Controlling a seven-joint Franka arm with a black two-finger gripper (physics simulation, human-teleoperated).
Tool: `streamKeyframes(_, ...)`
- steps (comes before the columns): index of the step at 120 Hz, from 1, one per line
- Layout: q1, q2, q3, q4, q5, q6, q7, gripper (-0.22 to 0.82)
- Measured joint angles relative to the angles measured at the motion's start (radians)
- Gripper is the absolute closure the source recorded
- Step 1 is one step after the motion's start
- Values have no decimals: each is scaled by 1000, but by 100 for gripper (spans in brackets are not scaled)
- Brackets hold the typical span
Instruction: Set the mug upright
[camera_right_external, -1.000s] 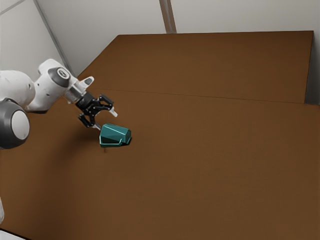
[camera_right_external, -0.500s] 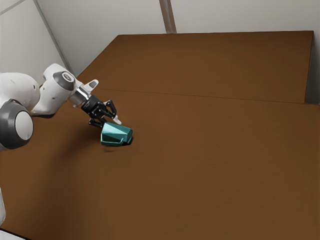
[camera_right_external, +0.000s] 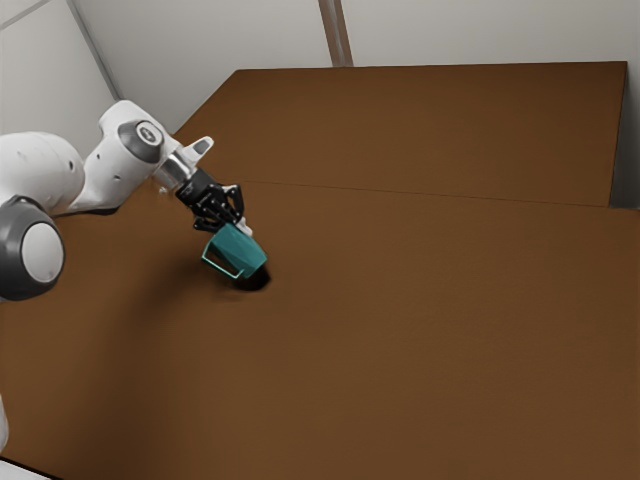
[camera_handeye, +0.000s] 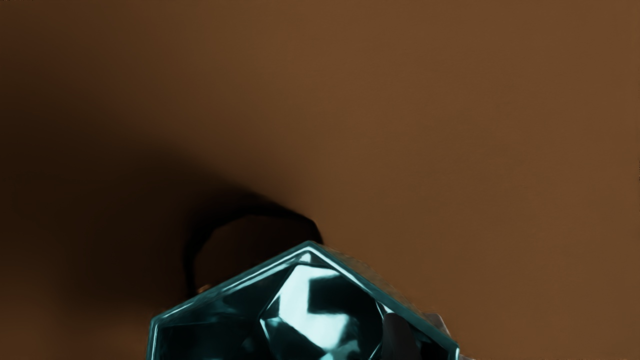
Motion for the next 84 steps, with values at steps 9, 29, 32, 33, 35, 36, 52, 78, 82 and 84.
streamKeyframes(9,-40,-55,-2,-34,79,17,-7,78)
streamKeyframes(29,-110,-176,-46,-118,351,65,-55,78)
streamKeyframes(32,-116,-192,-56,-130,391,72,-65,78)
streamKeyframes(33,-119,-198,-59,-136,404,75,-69,78)
streamKeyframes(35,-124,-210,-64,-147,429,81,-76,78)
streamKeyframes(36,-127,-216,-66,-153,441,84,-80,78)
streamKeyframes(52,-140,-309,-102,-294,603,167,-141,78)
streamKeyframes(78,-150,-414,-159,-439,681,252,-260,78)
streamKeyframes(82,-152,-418,-163,-446,685,260,-279,78)
streamKeyframes(84,-153,-418,-164,-449,686,263,-287,78)
